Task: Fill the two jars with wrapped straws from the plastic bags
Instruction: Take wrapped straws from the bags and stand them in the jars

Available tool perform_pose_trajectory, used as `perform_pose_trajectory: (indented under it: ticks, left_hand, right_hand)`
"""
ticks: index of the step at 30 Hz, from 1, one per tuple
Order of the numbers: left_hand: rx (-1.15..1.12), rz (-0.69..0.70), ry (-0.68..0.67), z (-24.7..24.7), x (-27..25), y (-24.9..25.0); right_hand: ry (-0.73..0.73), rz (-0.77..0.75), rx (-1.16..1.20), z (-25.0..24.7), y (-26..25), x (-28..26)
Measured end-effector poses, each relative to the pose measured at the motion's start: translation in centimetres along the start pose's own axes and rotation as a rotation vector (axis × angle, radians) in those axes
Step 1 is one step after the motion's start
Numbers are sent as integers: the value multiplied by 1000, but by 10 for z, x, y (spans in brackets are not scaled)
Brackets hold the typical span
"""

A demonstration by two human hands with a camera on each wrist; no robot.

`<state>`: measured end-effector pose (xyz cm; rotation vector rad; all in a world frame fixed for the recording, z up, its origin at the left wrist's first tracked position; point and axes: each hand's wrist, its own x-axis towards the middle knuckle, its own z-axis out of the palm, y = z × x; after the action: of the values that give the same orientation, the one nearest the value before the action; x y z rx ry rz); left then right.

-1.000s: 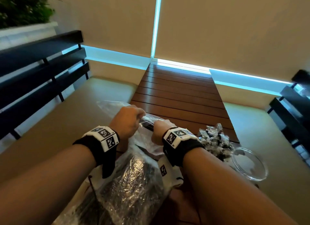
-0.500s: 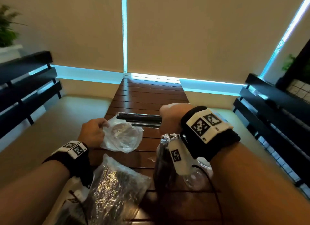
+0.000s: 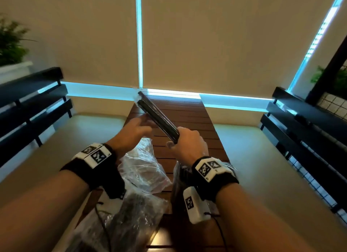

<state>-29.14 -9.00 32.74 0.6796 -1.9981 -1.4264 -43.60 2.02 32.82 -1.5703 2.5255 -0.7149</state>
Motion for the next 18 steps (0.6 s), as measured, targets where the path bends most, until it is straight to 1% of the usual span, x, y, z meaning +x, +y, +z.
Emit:
perform_pose_trajectory:
  ticks: [1, 2, 3, 4, 5, 7, 8, 10, 12, 15, 16, 18]
  left_hand:
    - [-123, 3, -70, 6, 0, 13]
    - [-251, -1, -91, 11, 0, 24]
    - [-377, -17, -57, 17, 1, 32]
    - [-491, -47, 29, 22, 3, 39]
    - [-571, -88, 150, 28, 6, 45]
    - [-661, -142, 368, 37, 10, 58]
    - [-662, -120, 435, 40, 11, 66]
    - [-566, 9, 494, 43, 11, 80]
    - [-476, 163, 481, 42, 6, 94]
    - [-361, 338, 423, 41, 0, 112]
    - [-308, 380, 414, 43, -2, 117]
    - [-210, 437, 376, 47, -4, 122]
  right_hand:
    - [28, 17, 39, 2, -1, -2]
    - [55, 27, 71, 4, -3, -3]
    - [71, 22, 89, 5, -6, -5]
    - [81, -1, 87, 7, -9, -8]
    - [87, -31, 78, 9, -13, -10]
    - [107, -100, 97, 13, -19, -16]
    - [113, -132, 130, 14, -20, -18]
    - [88, -181, 180, 12, -16, -17]
    - [8, -177, 212, 7, -11, -14]
    - [-138, -144, 246, -1, -2, -8]
    - [-175, -138, 287, -4, -1, -7]
    - [-273, -78, 494, -8, -1, -4]
